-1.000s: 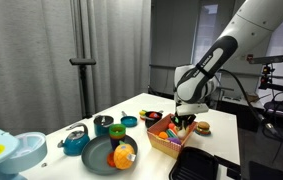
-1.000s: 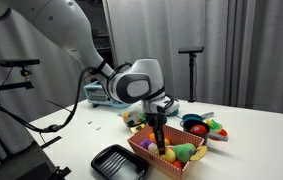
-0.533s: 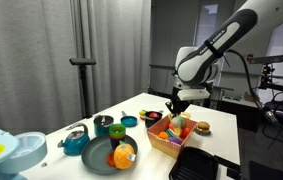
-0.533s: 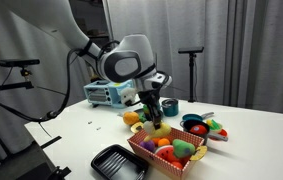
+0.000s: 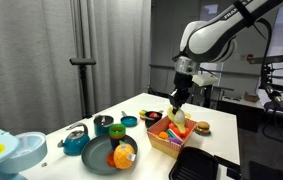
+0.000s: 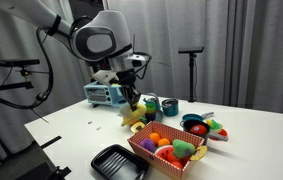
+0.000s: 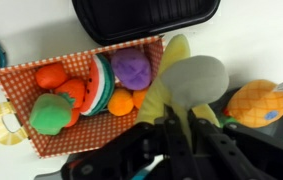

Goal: Remove the banana toy from the basket and place it on the black tray

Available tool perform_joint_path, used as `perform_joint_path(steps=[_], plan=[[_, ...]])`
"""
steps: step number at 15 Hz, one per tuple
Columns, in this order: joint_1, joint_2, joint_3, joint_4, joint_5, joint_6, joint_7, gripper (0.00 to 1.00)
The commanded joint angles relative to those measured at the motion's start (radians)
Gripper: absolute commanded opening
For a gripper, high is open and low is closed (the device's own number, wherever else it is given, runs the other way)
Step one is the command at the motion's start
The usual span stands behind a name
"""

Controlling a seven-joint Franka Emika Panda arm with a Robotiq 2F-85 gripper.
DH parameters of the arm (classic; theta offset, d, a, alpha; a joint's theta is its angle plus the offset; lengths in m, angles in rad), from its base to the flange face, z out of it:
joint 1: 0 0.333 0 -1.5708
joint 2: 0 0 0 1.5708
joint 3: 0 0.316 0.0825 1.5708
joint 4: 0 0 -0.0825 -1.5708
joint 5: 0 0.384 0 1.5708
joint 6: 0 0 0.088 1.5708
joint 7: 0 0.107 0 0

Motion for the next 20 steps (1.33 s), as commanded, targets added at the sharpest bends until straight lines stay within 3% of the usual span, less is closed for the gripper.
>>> perform_joint_path(steps=[1,4,8,16,17,19,20], plan=[[0.049,-0.031,0.030,-0.038,0.067,-0.055,-0.149,0.02],[0.078,0.000,0.049,-0.046,0.088,-0.108,-0.255,0.02],[0.069,0.042,0.050,-0.066,0.008,-0.142,-0.328,0.02],[0.034,0.072,0.026,-0.135,-0.112,-0.066,-0.358,0.02],[0.031,0.070,0.024,-0.141,-0.123,-0.060,-0.356,0.34],[0.028,0.070,0.021,-0.147,-0.137,-0.055,-0.352,0.42],[0.027,0.070,0.020,-0.149,-0.139,-0.053,-0.354,0.51]])
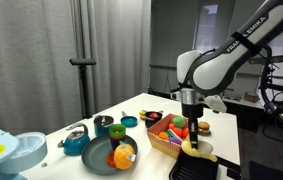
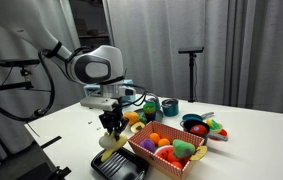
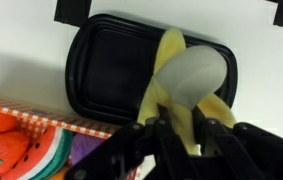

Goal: Remove the banana toy from the basket and place it on the black tray

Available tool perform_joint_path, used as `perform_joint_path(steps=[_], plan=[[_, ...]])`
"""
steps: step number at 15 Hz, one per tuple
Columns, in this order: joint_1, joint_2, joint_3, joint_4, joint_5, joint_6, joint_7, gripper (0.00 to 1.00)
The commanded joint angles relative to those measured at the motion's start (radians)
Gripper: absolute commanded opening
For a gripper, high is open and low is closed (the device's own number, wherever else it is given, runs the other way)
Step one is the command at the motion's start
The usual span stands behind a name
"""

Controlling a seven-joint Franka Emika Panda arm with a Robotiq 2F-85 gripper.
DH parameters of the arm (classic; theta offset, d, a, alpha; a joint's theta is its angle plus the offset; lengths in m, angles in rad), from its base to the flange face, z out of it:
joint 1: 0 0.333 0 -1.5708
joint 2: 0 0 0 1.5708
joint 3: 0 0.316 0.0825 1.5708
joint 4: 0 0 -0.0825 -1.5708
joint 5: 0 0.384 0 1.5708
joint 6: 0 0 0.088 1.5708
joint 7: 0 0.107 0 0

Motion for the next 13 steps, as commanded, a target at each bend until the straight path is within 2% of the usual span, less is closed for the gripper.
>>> perform_joint_path(steps=[1,6,7,10,11,13], plan=[[-0.016,-0.016,-0.005,-0.021,-0.025,0.028,-0.025,0.58],[-0.017,-0.050,-0.010,-0.012,0.003,0.026,-0.057,0.95],[-0.017,-0.063,-0.012,-0.010,0.012,0.023,-0.071,0.99],[-0.014,-0.099,-0.017,-0.005,0.018,0.029,-0.073,1.00],[-0.007,-0.056,-0.011,0.007,0.003,0.015,-0.040,1.00],[-0.006,-0.064,-0.010,0.006,0.002,0.014,-0.039,1.00]])
